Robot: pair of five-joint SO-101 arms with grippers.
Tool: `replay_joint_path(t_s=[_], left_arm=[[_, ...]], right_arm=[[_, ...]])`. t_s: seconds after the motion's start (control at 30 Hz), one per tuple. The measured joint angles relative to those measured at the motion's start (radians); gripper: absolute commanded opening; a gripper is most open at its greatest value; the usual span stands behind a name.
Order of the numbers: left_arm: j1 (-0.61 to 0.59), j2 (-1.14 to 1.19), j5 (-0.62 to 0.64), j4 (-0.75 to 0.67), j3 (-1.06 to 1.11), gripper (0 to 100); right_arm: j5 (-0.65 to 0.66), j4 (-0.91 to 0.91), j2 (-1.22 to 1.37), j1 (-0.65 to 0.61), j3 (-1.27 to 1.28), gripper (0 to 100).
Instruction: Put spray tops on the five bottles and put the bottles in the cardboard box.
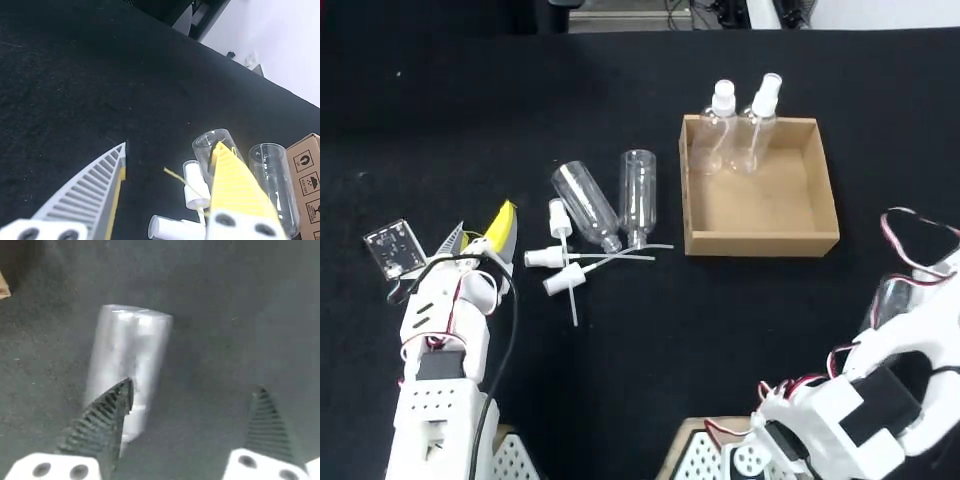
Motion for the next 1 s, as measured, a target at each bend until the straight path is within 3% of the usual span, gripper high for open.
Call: replay_joint_path(t_s=[0.3, 0.57, 0.9, 1.0], left_arm=[[0.018, 0.0, -0.002, 0.0, 0.0, 27], [0.094, 0.0, -0.11, 0.0, 0.0, 27], [0.098, 0.0, -0.114, 0.0, 0.0, 27], [0.098, 0.0, -0.114, 0.0, 0.0, 27]], right_arm=[[0.497, -0.072, 0.0, 0.081, 0.095, 14.5], [0.7, -0.218, 0.0, 0.081, 0.16, 44.3], [1.143, -0.407, 0.0, 0.075, 0.338, 45.3], [1.192, -0.45, 0.0, 0.052, 0.367, 45.3]])
